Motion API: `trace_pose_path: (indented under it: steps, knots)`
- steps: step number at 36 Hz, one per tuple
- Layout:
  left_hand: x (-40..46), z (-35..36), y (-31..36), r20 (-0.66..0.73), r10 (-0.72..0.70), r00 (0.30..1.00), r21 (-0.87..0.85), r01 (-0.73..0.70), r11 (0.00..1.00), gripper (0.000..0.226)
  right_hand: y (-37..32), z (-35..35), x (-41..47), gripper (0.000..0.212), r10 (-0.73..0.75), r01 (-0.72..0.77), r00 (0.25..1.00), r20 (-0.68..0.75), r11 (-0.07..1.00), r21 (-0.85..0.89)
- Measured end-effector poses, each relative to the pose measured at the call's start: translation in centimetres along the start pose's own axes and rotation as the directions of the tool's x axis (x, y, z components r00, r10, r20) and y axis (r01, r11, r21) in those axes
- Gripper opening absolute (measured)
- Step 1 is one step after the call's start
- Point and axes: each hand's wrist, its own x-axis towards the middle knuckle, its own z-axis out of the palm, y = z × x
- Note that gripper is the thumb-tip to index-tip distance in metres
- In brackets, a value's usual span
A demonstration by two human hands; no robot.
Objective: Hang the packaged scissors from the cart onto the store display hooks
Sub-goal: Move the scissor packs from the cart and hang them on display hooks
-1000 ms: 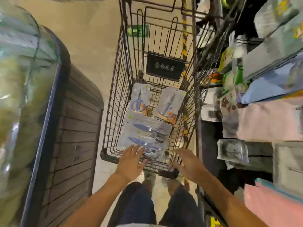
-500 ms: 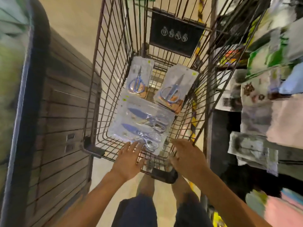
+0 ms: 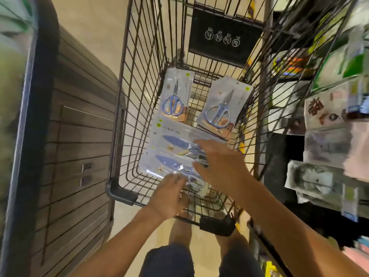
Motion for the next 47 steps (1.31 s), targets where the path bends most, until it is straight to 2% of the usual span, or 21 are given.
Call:
trace_pose_path:
  steps: [5, 8, 13, 17, 18, 22, 24, 26, 28, 31, 34, 36, 38, 39, 41, 42, 44, 47]
  knots:
    - [2.3, -1.0, -2.2, -0.083, -0.007, 0.997, 0.021, 0.009, 1.000, 0.050, 3.9, 8.5, 6.7, 0.079, -0.028, 0.031, 0.992, -0.124, 0.999, 0.018]
    - [3.1, -1.4, -3.1, -0.120, -0.028, 0.992, 0.026, 0.031, 0.999, 0.045, 4.9, 11.6, 9.5, 0.091, -0.019, 0.012, 0.986, -0.165, 0.999, -0.040]
    - [3.5, -1.1, -4.5, -0.145, -0.042, 0.989, -0.005, 0.041, 0.999, 0.065, 6.1, 14.0, 11.1, 0.086, 0.008, -0.038, 0.966, -0.260, 0.993, -0.111]
    - [3.4, -1.1, -4.7, -0.163, -0.081, 0.983, -0.089, 0.067, 0.994, 0.067, 6.5, 12.7, 10.7, 0.086, 0.050, -0.052, 0.976, -0.210, 0.999, -0.006]
    - [3.3, -1.1, -4.8, -0.161, -0.088, 0.983, -0.118, 0.070, 0.991, 0.068, 6.4, 12.1, 10.5, 0.079, 0.062, -0.058, 0.984, -0.170, 0.998, 0.030]
    - [3.1, -1.8, -4.4, -0.096, -0.208, 0.973, -0.325, 0.167, 0.931, 0.067, 6.8, 10.4, 9.7, 0.029, 0.040, -0.032, 0.995, -0.087, 0.995, 0.092]
    - [3.0, -2.6, -3.9, -0.064, -0.241, 0.968, -0.415, 0.194, 0.889, 0.063, 7.4, 9.9, 9.1, 0.034, 0.041, -0.036, 0.999, -0.032, 0.991, 0.131]
    - [2.6, -3.2, -3.5, -0.067, -0.263, 0.963, -0.488, 0.198, 0.850, 0.060, 7.5, 9.7, 8.2, 0.055, 0.065, -0.064, 0.998, 0.003, 0.977, 0.203]
    - [2.3, -3.7, -3.0, -0.072, -0.290, 0.954, -0.587, 0.195, 0.786, 0.067, 7.0, 9.4, 7.2, 0.069, 0.105, -0.094, 0.994, -0.004, 0.907, 0.410]
    - [2.0, -4.4, -2.1, -0.079, -0.349, 0.934, -0.760, 0.170, 0.627, 0.069, 5.6, 9.0, 5.5, 0.072, 0.104, -0.089, 0.994, 0.020, 0.719, 0.689]
    - [1.8, -4.5, -1.1, -0.122, -0.371, 0.921, -0.868, 0.083, 0.490, 0.066, 4.4, 9.3, 4.1, 0.062, 0.055, -0.079, 0.997, 0.058, 0.544, 0.836]
    - [1.6, -4.3, -0.6, -0.147, -0.381, 0.913, -0.917, 0.018, 0.398, 0.071, 3.6, 10.1, 3.7, 0.064, 0.004, -0.048, 0.999, 0.053, 0.499, 0.865]
    - [1.3, -4.0, -0.5, -0.165, -0.405, 0.899, -0.944, -0.025, 0.329, 0.078, 2.7, 10.8, 3.4, 0.072, -0.040, -0.022, 0.998, 0.052, 0.542, 0.840]
    - [1.3, -3.8, -0.5, -0.182, -0.413, 0.892, -0.948, -0.048, 0.315, 0.081, 2.4, 11.2, 3.1, 0.076, -0.095, 0.043, 0.995, 0.017, 0.597, 0.801]
    - [1.2, -3.5, -0.8, -0.223, -0.428, 0.876, -0.941, -0.078, 0.329, 0.085, 2.0, 11.8, 2.8, 0.076, -0.167, 0.112, 0.986, -0.003, 0.647, 0.754]
    - [1.0, -3.5, -1.1, -0.246, -0.427, 0.870, -0.930, -0.089, 0.356, 0.087, 2.5, 12.5, 2.9, 0.071, -0.171, 0.087, 0.985, 0.028, 0.629, 0.773]
    - [0.7, -3.6, -1.4, -0.303, -0.427, 0.852, -0.897, -0.104, 0.429, 0.091, 2.9, 12.7, 3.0, 0.063, -0.135, 0.008, 0.985, 0.106, 0.654, 0.757]
    - [0.0, -3.8, -2.1, -0.328, -0.434, 0.839, -0.870, -0.090, 0.485, 0.094, 4.6, 13.9, 3.2, 0.050, 0.023, -0.065, 0.997, 0.072, 0.745, 0.664]
